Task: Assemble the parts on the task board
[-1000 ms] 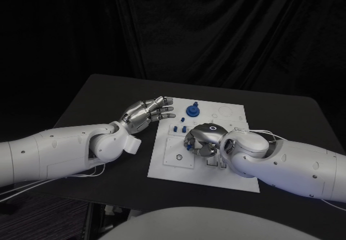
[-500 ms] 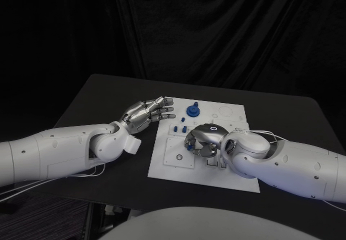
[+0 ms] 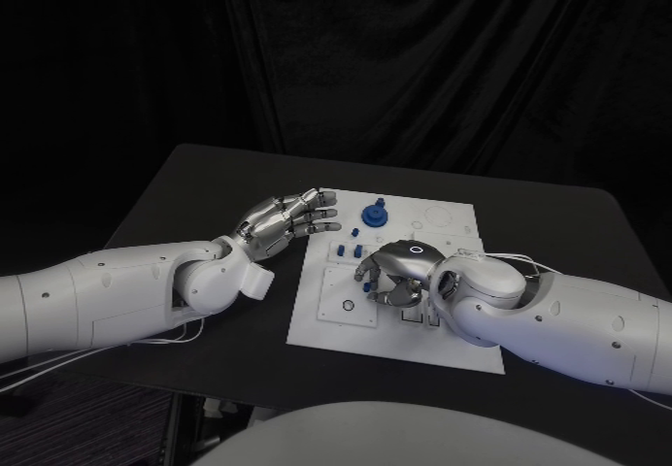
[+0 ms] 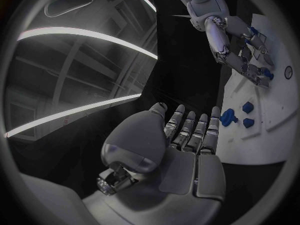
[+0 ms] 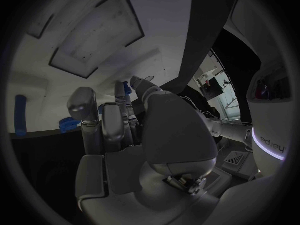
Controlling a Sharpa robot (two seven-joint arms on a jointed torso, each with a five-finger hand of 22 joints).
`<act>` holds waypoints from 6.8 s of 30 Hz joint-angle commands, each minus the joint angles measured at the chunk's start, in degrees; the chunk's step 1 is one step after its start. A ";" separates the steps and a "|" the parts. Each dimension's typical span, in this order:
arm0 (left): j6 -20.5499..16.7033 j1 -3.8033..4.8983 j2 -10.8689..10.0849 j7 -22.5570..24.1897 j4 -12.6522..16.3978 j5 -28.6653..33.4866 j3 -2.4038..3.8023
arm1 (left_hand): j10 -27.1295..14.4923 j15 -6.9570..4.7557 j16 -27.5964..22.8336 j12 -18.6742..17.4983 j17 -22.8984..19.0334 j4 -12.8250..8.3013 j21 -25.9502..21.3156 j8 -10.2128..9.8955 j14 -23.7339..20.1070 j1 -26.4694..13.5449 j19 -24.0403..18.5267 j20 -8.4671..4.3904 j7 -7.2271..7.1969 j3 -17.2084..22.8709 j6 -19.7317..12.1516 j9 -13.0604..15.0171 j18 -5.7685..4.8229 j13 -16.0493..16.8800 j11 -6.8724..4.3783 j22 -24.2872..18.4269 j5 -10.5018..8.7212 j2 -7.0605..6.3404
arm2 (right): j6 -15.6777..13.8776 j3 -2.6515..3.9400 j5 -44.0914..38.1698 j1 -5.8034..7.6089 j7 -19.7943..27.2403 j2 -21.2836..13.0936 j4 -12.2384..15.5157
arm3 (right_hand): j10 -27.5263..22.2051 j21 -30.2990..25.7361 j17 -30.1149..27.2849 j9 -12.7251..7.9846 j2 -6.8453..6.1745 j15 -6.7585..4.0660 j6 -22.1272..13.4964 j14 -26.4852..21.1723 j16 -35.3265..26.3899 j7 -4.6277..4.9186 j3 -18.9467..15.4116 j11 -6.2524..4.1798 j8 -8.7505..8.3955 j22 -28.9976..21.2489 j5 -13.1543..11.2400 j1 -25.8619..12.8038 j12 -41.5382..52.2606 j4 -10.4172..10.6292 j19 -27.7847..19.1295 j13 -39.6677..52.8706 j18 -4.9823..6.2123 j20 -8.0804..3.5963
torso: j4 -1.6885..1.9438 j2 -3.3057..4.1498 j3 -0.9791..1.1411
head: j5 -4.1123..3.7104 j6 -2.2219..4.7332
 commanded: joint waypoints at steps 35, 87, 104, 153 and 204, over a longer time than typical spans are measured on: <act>-0.01 -0.21 -0.89 3.68 0.70 -0.04 0.05 | 0.70 0.17 0.69 1.18 0.07 -0.56 0.27 0.82 0.20 0.10 0.55 -0.02 2.90 0.53 1.60 0.32 -1.11 0.17 0.71 -0.10 0.10 -1.43 | 1.03 -0.38 -0.62 10.71 -6.26 -12.65 7.99 | -26.18 -11.20 -6.18 -6.50 -2.39 2.63 1.73 -6.24 -2.57 -0.82 -11.03 4.44 -1.43 4.08 -2.28 6.44 2.11 11.75 -5.21 -1.67 2.21 2.62 | -0.06 -0.02 0.01 | -2.20 0.00; 1.27 -0.22 -0.87 4.25 0.89 -0.04 0.05 | 1.96 -0.09 1.78 2.52 0.15 -0.94 0.35 1.24 1.01 0.56 0.83 -0.03 2.77 1.43 2.72 0.51 -0.86 0.26 1.27 -0.14 1.06 -1.37 | 2.92 -1.69 1.48 7.24 -2.75 -10.68 -0.43 | -12.08 -5.80 -4.38 -11.98 1.42 2.69 4.86 -2.76 -0.95 0.19 -8.26 3.32 -4.40 5.68 0.87 8.94 1.40 6.56 -0.56 -9.71 1.24 2.58 | 0.08 0.11 0.01 | -3.46 0.00; 1.48 -0.23 -0.63 3.43 0.62 -0.04 0.04 | 1.97 -0.10 1.72 2.52 0.14 -0.93 0.35 1.24 0.97 0.56 0.83 -0.03 2.80 1.49 2.71 0.51 -0.85 0.26 1.34 -0.15 1.07 -1.33 | 2.71 -1.67 0.17 6.50 -3.52 -9.22 -1.75 | -8.72 -5.69 -4.09 -11.60 2.71 2.19 9.84 -2.53 -0.69 0.42 -5.74 2.83 -2.57 5.72 3.17 9.59 0.91 5.60 -0.52 -9.78 1.26 2.19 | 0.04 0.01 0.00 | -3.29 0.00; 1.55 -0.35 -0.63 2.43 0.40 -0.05 0.04 | 1.99 -0.08 1.78 2.52 0.14 -1.01 0.33 1.23 0.96 0.63 0.82 -0.02 2.92 1.69 2.70 0.50 -0.86 0.24 1.41 -0.17 1.14 -1.35 | -4.71 -1.42 -4.17 8.43 -2.09 -11.58 3.09 | 6.86 -6.00 -6.89 -7.15 1.88 -1.30 18.72 -3.02 -3.08 1.21 -0.85 -1.41 0.79 5.55 3.08 9.68 -0.15 2.57 -0.79 -8.62 1.38 -1.04 | -0.04 0.03 0.02 | -2.62 0.00; 1.60 -0.35 -0.11 2.56 0.61 -0.04 0.05 | 2.41 -0.09 1.98 3.01 0.16 -0.90 0.34 1.44 1.08 0.61 0.88 -0.03 3.04 2.17 3.37 0.60 -0.85 0.30 1.60 -0.19 1.27 -1.05 | -5.66 -1.46 -13.45 2.15 2.66 -0.86 8.22 | 8.57 0.32 -2.48 -6.05 1.60 -1.92 18.93 0.29 -0.61 0.94 -0.55 -1.92 0.45 7.03 2.88 9.94 -0.95 1.41 2.55 -8.11 0.27 -1.73 | 0.07 0.10 -0.11 | -0.61 0.00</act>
